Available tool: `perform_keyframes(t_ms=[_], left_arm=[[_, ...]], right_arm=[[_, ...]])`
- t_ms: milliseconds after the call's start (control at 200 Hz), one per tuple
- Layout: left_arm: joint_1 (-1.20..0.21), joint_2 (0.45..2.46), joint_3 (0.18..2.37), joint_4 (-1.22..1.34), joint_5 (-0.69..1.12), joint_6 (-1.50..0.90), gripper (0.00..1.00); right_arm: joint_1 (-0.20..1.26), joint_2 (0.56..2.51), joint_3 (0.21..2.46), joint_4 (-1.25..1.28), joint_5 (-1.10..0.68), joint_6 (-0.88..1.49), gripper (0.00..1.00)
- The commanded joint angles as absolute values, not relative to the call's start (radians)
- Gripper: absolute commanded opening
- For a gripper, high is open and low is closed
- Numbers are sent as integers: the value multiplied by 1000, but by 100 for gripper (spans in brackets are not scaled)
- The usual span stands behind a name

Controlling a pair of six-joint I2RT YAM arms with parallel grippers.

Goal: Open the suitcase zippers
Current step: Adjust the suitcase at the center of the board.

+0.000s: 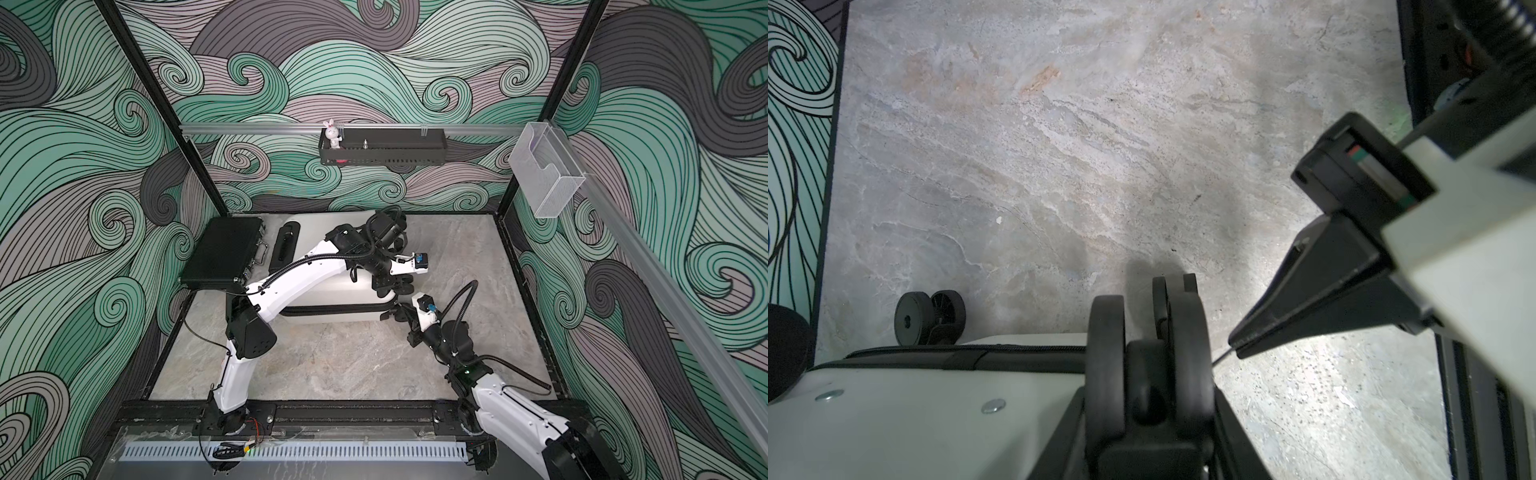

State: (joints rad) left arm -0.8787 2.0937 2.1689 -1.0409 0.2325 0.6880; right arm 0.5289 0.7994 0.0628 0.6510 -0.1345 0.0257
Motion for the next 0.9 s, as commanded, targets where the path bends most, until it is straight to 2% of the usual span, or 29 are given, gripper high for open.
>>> perform_keyframes(t_ms=[0, 160, 415, 896], left_arm=[[-859, 2008, 2139, -1180, 223, 722, 9], [-859, 1940, 2092, -1167, 265, 717, 9], [-860, 1830, 1988, -1159, 330, 702, 9], [-863, 1578, 1655, -1084, 415, 647, 8]], right_arm=[[477, 770, 57, 628, -65, 65, 0], [437, 813, 85, 621, -121, 96, 0], [385, 1017, 163, 722, -209, 142, 0], [304, 1341, 368, 763, -173, 231, 0]])
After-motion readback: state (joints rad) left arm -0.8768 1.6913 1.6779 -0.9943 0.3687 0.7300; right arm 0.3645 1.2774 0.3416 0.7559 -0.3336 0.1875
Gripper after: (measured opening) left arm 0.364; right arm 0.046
